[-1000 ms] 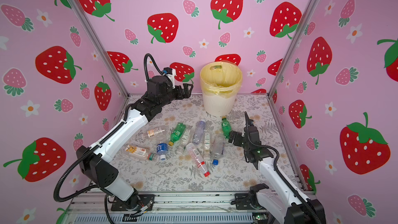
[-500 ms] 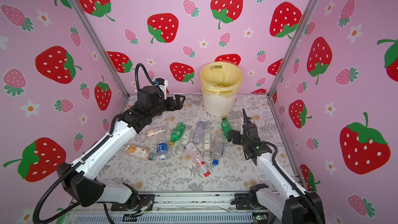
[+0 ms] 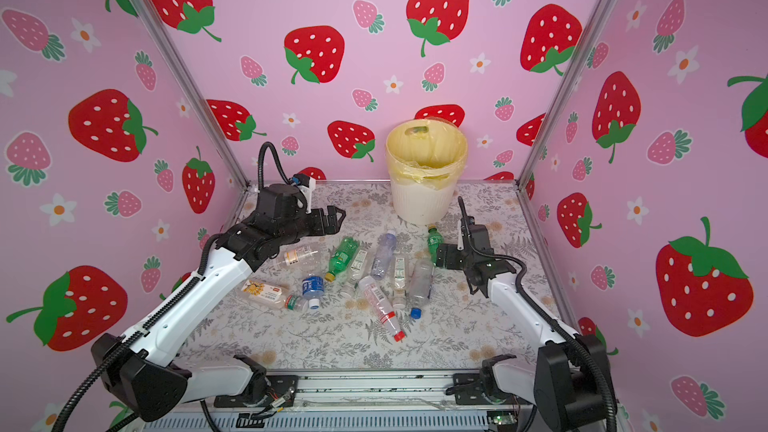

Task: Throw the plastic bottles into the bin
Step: 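Lower the right gripper onto the upright green Sprite bottle beside the bin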

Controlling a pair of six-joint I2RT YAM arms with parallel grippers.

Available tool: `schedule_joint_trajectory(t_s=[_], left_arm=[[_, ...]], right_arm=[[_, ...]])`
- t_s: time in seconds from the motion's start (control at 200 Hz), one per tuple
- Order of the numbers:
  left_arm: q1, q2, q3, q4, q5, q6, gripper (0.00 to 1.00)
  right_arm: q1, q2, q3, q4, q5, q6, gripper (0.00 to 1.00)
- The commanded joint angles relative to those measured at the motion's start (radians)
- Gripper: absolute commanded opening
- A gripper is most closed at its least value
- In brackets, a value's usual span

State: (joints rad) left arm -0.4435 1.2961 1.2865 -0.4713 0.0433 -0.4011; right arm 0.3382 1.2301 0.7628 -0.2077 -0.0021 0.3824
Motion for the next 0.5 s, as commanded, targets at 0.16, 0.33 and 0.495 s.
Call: schedule_joint_trajectory(t_s=[0.16, 0.33, 0.495], left_arm=[[0.055, -0.084, -0.161, -0.008, 0.061, -0.063, 0.99], [0.084, -0.091, -0.125, -0.085, 0.059, -0.014, 0.99], [0.098, -0.153, -0.166, -0.067, 0.028, -0.02, 0.99]], right_arm=[[0.001, 0.087, 0.066, -0.013, -0.042, -0.037, 1.0], [0.001, 0.167, 0.097, -0.002, -0.038, -0.057, 1.0], [0.001, 0.244, 0.12, 0.028, -0.035, -0.063, 0.98]])
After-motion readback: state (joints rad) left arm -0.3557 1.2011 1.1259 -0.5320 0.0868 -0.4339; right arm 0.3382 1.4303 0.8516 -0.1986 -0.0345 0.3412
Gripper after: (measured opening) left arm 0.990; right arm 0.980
